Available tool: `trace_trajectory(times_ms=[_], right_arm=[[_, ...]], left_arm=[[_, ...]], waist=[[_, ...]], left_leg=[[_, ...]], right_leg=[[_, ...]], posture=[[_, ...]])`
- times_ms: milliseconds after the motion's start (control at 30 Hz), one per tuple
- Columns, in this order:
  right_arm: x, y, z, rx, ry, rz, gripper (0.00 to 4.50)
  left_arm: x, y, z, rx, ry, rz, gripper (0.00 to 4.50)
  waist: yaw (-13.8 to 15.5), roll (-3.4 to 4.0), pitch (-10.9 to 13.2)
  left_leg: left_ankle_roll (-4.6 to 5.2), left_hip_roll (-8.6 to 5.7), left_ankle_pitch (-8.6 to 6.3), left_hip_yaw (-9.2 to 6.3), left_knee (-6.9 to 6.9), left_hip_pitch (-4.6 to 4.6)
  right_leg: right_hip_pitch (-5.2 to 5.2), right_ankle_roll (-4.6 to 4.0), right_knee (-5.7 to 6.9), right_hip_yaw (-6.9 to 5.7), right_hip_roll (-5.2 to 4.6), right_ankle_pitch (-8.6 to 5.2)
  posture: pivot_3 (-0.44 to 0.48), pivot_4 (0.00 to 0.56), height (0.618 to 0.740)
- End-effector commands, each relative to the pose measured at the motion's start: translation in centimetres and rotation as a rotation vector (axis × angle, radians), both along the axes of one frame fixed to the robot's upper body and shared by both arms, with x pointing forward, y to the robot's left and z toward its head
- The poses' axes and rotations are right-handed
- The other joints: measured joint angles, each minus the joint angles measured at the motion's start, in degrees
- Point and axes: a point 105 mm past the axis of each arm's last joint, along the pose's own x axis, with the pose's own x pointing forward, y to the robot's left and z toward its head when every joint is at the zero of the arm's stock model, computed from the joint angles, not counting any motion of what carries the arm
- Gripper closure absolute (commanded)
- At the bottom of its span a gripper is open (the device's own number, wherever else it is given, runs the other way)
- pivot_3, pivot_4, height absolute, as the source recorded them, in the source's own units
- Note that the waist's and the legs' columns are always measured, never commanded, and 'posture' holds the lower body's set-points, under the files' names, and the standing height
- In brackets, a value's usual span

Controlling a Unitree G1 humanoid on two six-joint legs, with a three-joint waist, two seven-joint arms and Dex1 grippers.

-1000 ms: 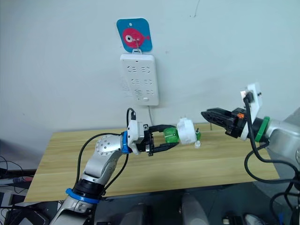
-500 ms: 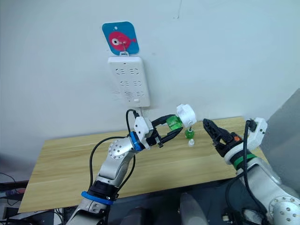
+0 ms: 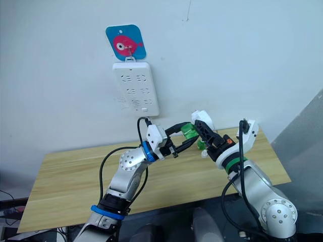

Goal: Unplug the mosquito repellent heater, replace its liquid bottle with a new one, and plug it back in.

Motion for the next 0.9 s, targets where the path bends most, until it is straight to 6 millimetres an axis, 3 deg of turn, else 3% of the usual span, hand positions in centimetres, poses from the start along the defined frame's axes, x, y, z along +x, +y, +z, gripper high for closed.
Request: trace_trajectory(times_ms=[33, 367, 567, 833, 900], right_arm=[[0.3, 0.2, 1.4, 0.031, -0.075, 0.012, 0.0], [1.3, 0.4, 1.6, 0.07, -0.102, 0.014, 0.0], [1.5, 0.7, 1.8, 0.107, -0.102, 0.017, 1.47], [1.6, 1.1, 1.8, 0.132, -0.099, 0.026, 1.47], [1.6, 1.0, 1.9, 0.134, -0.1, 0.024, 1.47]], left_arm=[[-0.7, -0.7, 1.4, -0.04, -0.038, -0.032, 2.23], [-0.9, -0.6, 1.6, -0.063, -0.028, -0.035, 2.23], [-0.9, -0.6, 1.7, -0.086, -0.008, -0.031, 2.23], [-1.2, -0.3, 1.3, -0.088, 0.007, -0.041, 2.23], [-1.0, 0.1, 1.0, -0.079, 0.013, -0.02, 1.5]], waist=[[0.0, 0.02, -0.1], [0.0, 0.04, -0.1], [0.0, 0.06, -0.1], [0.0, 0.06, -0.1], [0.0, 0.06, -0.1]], left_leg=[[0.0, 0.0, 0.0, 0.0, 0.0, 0.0], [0.0, 0.0, 0.0, -0.03, 0.0, 0.0], [0.0, 0.01, 0.0, -0.06, 0.0, 0.0], [0.0, 0.0, 0.0, -0.09, 0.0, 0.01], [0.0, 0.0, 0.0, -0.1, 0.0, 0.02]], right_leg=[[0.0, 0.0, 0.0, 0.0, 0.0, 0.0], [0.0, 0.0, 0.0, -0.02, 0.0, 0.0], [-0.01, 0.0, 0.01, -0.03, -0.01, 0.0], [-0.01, -0.01, 0.02, -0.05, -0.02, 0.01], [-0.01, -0.02, 0.02, -0.06, -0.02, 0.01]], posture=[[-0.256, 0.143, 0.733], [-0.244, 0.14, 0.733], [-0.237, 0.142, 0.733], [-0.231, 0.142, 0.733], [-0.231, 0.142, 0.733]])
